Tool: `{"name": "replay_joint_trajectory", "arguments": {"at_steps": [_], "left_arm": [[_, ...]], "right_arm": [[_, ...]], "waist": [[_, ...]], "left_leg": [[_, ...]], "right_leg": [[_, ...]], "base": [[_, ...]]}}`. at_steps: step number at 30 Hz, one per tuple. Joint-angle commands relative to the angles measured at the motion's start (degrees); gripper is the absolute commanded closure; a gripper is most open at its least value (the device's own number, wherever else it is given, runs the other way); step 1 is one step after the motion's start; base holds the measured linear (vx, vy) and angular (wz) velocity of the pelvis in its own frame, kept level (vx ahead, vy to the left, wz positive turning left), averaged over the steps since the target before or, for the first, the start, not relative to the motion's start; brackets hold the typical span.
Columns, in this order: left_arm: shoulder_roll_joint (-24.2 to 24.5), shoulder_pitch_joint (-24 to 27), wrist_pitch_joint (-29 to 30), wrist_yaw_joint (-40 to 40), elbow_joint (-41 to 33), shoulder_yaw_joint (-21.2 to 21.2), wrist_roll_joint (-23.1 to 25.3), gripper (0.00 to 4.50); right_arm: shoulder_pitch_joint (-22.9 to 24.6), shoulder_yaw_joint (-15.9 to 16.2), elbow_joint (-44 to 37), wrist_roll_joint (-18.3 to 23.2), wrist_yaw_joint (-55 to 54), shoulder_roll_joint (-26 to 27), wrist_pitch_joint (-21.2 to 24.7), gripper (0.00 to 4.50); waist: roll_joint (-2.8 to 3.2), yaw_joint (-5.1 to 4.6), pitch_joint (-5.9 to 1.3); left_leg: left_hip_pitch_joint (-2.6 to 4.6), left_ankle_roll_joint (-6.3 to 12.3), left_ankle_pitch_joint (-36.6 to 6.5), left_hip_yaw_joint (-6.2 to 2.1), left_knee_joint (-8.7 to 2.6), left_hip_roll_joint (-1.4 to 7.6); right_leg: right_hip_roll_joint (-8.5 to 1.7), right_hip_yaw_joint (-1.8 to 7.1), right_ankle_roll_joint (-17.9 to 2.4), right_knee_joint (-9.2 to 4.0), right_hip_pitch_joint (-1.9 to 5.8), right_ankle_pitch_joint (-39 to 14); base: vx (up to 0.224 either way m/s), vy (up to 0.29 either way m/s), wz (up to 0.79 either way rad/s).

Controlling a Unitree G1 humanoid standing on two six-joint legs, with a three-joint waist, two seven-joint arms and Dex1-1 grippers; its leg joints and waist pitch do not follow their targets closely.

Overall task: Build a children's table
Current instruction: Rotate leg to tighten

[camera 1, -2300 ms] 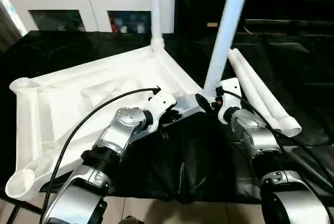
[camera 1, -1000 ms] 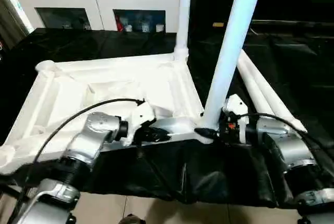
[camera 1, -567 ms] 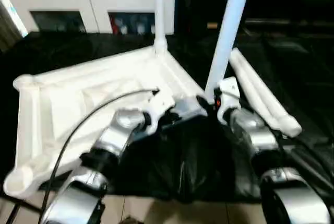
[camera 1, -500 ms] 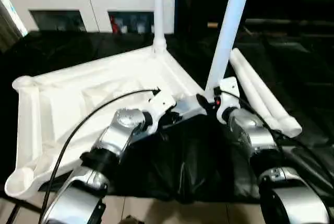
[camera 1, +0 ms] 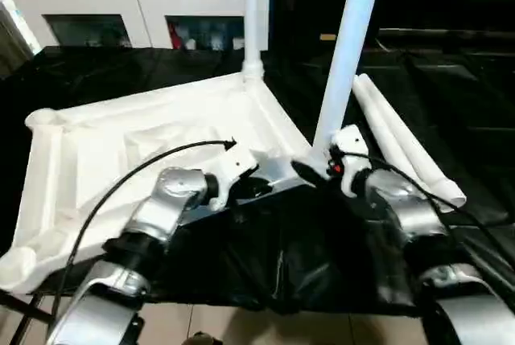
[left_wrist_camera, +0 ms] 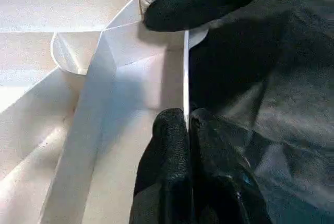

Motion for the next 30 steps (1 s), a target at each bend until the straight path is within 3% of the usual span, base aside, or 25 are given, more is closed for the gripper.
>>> {"name": "replay_joint_trajectory", "arguments": {"at_steps": [1, 5, 10, 19, 25, 30], "left_arm": [[-0.02, 0.17, -2.78, -3.42, -3.62, -0.16, -3.11, 4.50], [2.43, 1.32, -2.86, -8.74, -5.46, -0.46, -4.39, 4.50], [4.98, 2.55, -1.86, -13.62, -7.78, -1.29, -5.52, 4.50], [6.18, 4.48, -0.24, -16.62, -10.55, -1.97, -6.31, 4.50], [5.87, 4.52, -0.16, -15.05, -10.36, -1.93, -5.67, 4.50], [0.63, 1.05, 0.90, -3.00, -5.19, -0.60, -2.41, 4.50]], "right_arm": [[1.04, 1.67, -2.82, 1.04, 5.79, -0.89, 0.28, 0.41], [3.24, 2.58, -7.39, 4.30, 14.91, -4.61, 2.59, 0.41], [5.71, 4.57, -11.84, 5.56, 23.51, -7.96, 5.38, 0.41], [6.53, 5.59, -14.45, 6.24, 26.27, -8.57, 7.19, 1.11], [7.36, 6.15, -15.80, 6.36, 26.54, -8.04, 8.23, 1.48], [6.20, 5.83, -9.71, 1.70, 13.11, -3.01, 7.22, 1.77]], "waist": [[-1.01, 0.15, -4.05], [-1.01, 0.47, -4.16], [-1.11, 0.84, -3.99], [-1.20, 1.09, -4.01], [-1.27, 1.31, -4.00], [-1.14, 1.06, -3.90]], "left_leg": [[0.91, 3.52, -12.36, 0.21, -3.66, 0.82], [0.83, 4.80, -11.00, 0.25, -3.51, 1.00], [0.87, 4.35, -12.26, 0.22, -3.72, 1.15], [0.93, 3.93, -11.26, 0.25, -3.65, 1.07], [1.01, 3.59, -11.46, 0.24, -3.67, 1.07], [1.01, 2.43, -11.65, 0.18, -3.76, 0.90]], "right_leg": [[-2.09, 1.30, -14.03, -3.83, 2.88, -8.54], [-2.04, 1.25, -14.83, -3.44, 2.82, -6.68], [-2.16, 1.32, -14.45, -3.72, 2.69, -9.36], [-2.16, 1.37, -14.44, -3.61, 2.52, -9.26], [-2.24, 1.41, -13.91, -3.71, 2.47, -10.46], [-2.29, 1.47, -13.34, -3.94, 2.33, -11.67]], "base": [[0.000, 0.000, 0.00], [0.000, 0.000, 0.00], [0.000, 0.000, 0.00], [0.000, 0.000, 0.00], [0.000, 0.000, 0.00], [0.000, 0.000, 0.00]]}}
